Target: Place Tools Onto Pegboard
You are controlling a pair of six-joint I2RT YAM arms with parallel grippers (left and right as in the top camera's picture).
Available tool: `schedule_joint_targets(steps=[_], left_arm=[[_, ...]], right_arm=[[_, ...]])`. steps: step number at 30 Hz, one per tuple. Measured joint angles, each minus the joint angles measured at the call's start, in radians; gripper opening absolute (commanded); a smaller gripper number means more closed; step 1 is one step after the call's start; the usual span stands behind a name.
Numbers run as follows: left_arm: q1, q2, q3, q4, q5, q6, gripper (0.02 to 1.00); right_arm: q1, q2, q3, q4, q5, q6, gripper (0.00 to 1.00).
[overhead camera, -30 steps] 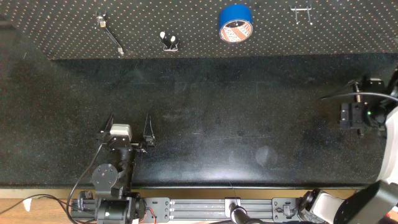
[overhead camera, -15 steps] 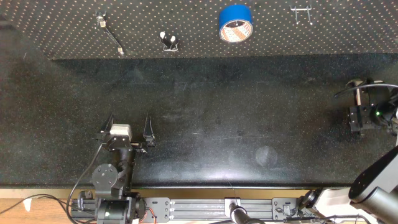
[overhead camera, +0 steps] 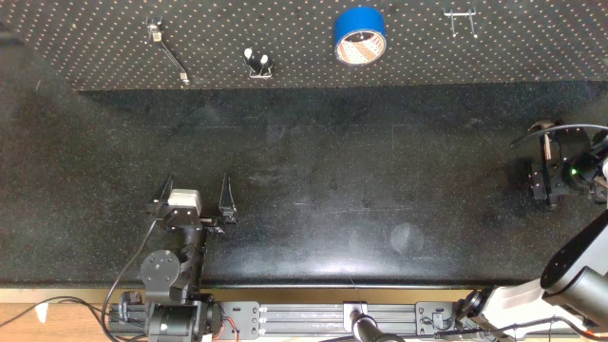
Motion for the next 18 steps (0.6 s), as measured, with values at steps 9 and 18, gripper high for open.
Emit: schedule_joint_targets(steps=[9,18], left_arm=[[0.0,0.0,0.0,0.0,0.0,0.0,0.996],[0.0,0.0,0.0,0.0,0.0,0.0,0.996]], right_arm=[[0.0,0.023,0.0,0.0,0.0,0.0,0.947],[0.0,0.051,0.0,0.0,0.0,0.0,0.755]])
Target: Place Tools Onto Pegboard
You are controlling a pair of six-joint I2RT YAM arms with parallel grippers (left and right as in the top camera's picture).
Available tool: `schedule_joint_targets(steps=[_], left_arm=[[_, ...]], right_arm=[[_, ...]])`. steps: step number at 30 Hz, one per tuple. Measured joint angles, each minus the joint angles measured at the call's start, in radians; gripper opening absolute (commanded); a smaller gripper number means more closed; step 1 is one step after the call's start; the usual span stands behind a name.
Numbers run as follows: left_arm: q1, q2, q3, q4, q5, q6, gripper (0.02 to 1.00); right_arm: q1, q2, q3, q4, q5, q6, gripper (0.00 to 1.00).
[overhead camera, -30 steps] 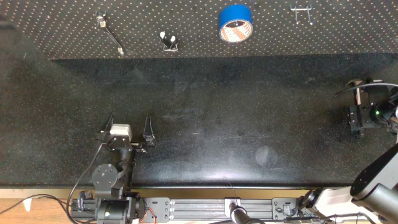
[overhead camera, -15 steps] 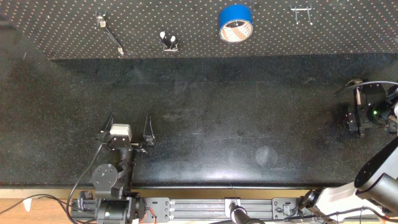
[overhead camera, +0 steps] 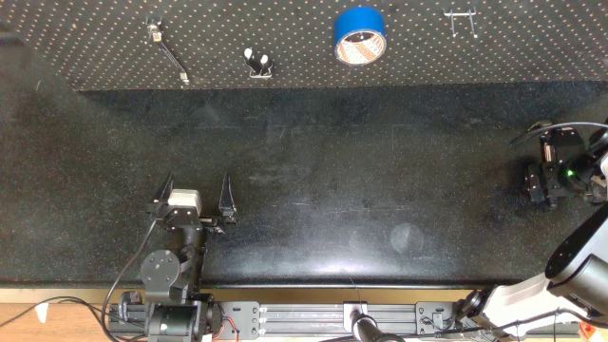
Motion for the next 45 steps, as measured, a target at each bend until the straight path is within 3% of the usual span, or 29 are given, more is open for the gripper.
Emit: schedule_joint_targets(steps=[4,6,11,21,26,34,39,45], left_arm=[[0.0,0.0,0.0,0.0,0.0,0.0,0.996],[0.0,0.0,0.0,0.0,0.0,0.0,0.996],[0.0,0.0,0.0,0.0,0.0,0.0,0.996],[0.0,0.0,0.0,0.0,0.0,0.0,0.996],[0.0,0.0,0.0,0.0,0.0,0.0,0.996],[0.0,-0.001,0.0,0.0,0.0,0.0,0.996],[0.0,-0.001,0.0,0.0,0.0,0.0,0.996],[0.0,-0.001,0.0,0.0,0.0,0.0,0.996]], right_arm=[[0.0,0.002,0.0,0.001,0.0,-0.008,0.564],[0.0,0.002,0.0,0.0,0.0,-0.01,0.362],[0.0,0.002,0.0,0.001,0.0,-0.011,0.08],[0.0,0.002,0.0,0.002,0.0,-0.009,0.077],[0.0,-0.028,-0.002,0.025,-0.01,0.082,0.075],[-0.003,-0.322,-0.003,0.027,-0.266,0.243,0.077],[0.154,-0.51,-0.004,0.096,-0.34,0.355,0.073],[0.4,-0.612,-0.005,0.262,-0.351,0.463,0.073]])
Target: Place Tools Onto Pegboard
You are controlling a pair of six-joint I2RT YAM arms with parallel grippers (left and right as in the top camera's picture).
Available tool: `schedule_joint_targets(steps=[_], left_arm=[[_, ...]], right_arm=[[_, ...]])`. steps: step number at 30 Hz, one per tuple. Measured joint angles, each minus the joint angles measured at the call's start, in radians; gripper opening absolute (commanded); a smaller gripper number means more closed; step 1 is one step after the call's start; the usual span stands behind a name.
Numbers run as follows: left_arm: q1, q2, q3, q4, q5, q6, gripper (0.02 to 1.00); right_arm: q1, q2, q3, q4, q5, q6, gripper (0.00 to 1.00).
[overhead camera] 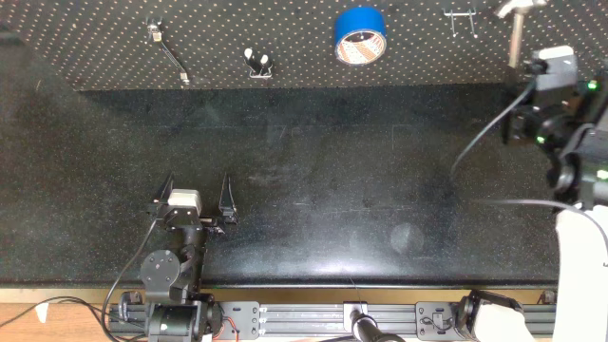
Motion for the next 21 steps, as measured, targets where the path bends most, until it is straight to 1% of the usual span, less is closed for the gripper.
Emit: schedule_joint_targets(steps=[4,7,12,21], left_arm=[[0.0,0.0,0.0,0.0,0.0,0.0,0.996],[0.0,0.0,0.0,0.0,0.0,0.0,0.996],[0.0,0.0,0.0,0.0,0.0,0.0,0.996],[0.0,0.0,0.0,0.0,0.0,0.0,0.996]], right_arm=[[0.109,-0.009,0.0,0.014,0.031,0.06,0.073],[0.152,0.003,0.0,0.015,0.041,0.077,0.073],[0.16,0.087,0.0,0.019,0.053,0.081,0.073],[0.16,0.159,0.0,0.03,0.076,0.081,0.071]])
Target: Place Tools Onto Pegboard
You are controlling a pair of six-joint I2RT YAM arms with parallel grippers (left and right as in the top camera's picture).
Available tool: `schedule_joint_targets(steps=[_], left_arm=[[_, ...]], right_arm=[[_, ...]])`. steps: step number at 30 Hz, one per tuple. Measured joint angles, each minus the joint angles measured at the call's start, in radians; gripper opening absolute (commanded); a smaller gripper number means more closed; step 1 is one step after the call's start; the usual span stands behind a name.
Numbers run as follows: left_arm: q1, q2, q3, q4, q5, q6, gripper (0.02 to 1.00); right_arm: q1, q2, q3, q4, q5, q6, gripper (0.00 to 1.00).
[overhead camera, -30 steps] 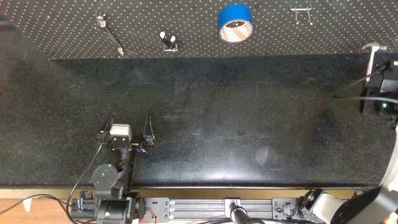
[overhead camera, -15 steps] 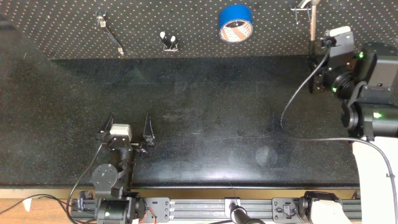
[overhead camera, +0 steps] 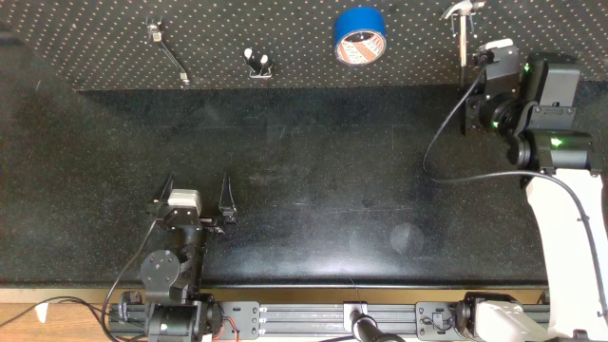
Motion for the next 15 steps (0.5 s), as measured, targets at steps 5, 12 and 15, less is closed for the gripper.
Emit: schedule_joint_targets(steps=[5,12,15], left_arm=[[0.0,0.0,0.0,0.0,0.0,0.0,0.996],[0.0,0.0,0.0,0.0,0.0,0.0,0.996],[0.0,0.0,0.0,0.0,0.0,0.0,0.996]], right_arm=[[0.0,0.033,0.0,0.0,0.0,0.0,0.073],[0.0,0.051,0.0,0.004,0.0,0.0,0.075],[0.0,0.062,0.0,0.01,0.0,0.0,0.095]])
